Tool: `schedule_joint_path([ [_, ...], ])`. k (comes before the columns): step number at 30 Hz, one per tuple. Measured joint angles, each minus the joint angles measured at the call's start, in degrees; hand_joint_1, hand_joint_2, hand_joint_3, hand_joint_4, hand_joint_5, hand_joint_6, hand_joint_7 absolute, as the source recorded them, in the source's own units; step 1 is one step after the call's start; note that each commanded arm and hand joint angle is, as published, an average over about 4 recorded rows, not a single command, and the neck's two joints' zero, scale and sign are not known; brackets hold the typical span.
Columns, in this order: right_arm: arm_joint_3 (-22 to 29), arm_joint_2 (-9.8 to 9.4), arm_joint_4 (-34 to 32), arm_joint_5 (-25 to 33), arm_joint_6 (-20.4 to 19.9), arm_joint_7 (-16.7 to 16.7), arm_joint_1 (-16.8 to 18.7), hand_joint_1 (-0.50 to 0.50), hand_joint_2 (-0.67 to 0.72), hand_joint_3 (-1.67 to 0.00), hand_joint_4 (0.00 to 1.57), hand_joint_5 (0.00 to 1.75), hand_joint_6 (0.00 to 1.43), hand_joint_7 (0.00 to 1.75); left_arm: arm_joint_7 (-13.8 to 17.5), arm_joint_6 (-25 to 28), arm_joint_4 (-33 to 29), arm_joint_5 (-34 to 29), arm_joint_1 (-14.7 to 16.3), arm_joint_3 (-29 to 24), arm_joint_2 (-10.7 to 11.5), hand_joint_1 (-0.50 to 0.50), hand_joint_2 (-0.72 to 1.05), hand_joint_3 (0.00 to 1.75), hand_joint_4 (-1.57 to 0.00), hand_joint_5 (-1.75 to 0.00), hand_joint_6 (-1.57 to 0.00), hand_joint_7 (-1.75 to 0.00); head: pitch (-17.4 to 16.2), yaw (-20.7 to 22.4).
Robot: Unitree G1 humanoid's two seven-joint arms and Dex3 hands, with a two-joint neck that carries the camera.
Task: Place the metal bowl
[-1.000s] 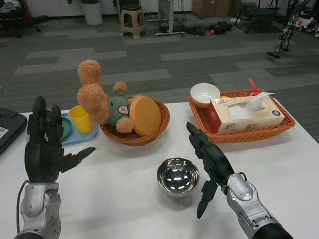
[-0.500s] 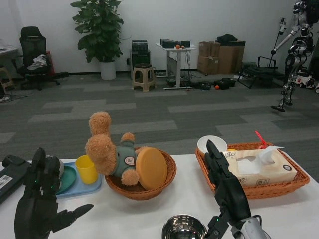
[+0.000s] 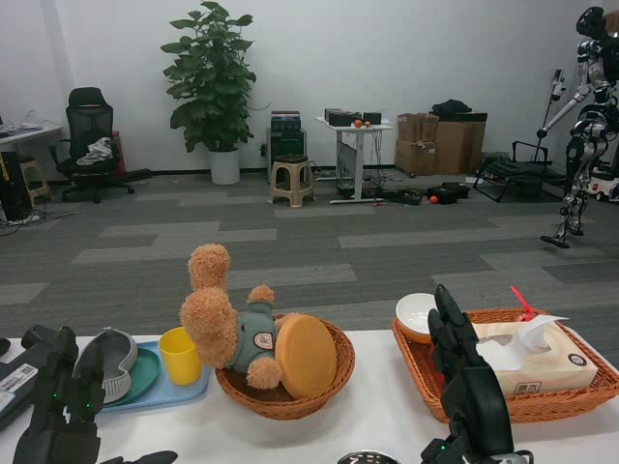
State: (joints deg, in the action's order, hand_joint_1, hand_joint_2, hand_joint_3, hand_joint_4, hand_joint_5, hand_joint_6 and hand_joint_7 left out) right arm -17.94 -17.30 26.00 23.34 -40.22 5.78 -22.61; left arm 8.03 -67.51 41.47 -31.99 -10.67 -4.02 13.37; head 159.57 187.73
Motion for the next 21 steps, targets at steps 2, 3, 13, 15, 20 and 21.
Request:
schedule_joint_path([
  [2,-0.1,-0.01,0.0,0.5,-0.1,0.0,0.0,-0.42,0.47,0.00,0.09,0.00,0.00,0.00,0.0,0.0,0.0,0.0,0.0,0.0,0.0,-0.50,0.16,0.09,-0.15,0.00,-0.03,0.00,-0.1,0.0],
  [3,-0.2,-0.02,0.0,0.6,-0.1,0.0,0.0,-0.42,0.47,0.00,0.09,0.00,0.00,0.00,0.0,0.0,0.0,0.0,0.0,0.0,0.0,-0.50,0.16,0.09,-0.15,0.00,-0.03,0.00,-0.2,0.0],
  [13,-1.3,-0.06,1.0,1.7,-1.0,0.7,-0.1,-0.42,0.44,0.00,0.11,0.00,0.00,0.00,0.0,0.0,0.0,0.0,0.0,-0.1,0.0,-0.50,0.16,0.09,-0.15,0.00,-0.03,0.00,-1.1,0.4],
  [15,-1.6,-0.08,1.0,2.0,-1.2,0.9,-0.1,-0.43,0.41,0.00,0.11,0.00,0.00,0.00,0.0,0.0,-0.1,0.0,0.0,-0.1,0.0,-0.50,0.16,0.09,-0.15,0.00,-0.03,0.00,-1.3,0.3],
  [20,-1.9,-0.09,1.0,2.8,-1.6,1.1,-0.1,-0.46,0.41,0.00,0.11,0.00,0.00,0.00,0.0,0.0,-0.1,0.0,0.0,-0.1,0.0,-0.50,0.16,0.09,-0.15,0.00,-0.03,0.00,-1.8,0.2],
  [21,-1.9,-0.09,1.0,2.8,-1.6,1.1,-0.1,-0.46,0.41,0.00,0.11,0.00,0.00,0.00,0.0,0.0,-0.1,0.0,0.0,-0.1,0.0,-0.50,0.16,0.09,-0.15,0.00,-0.03,0.00,-1.9,0.2],
])
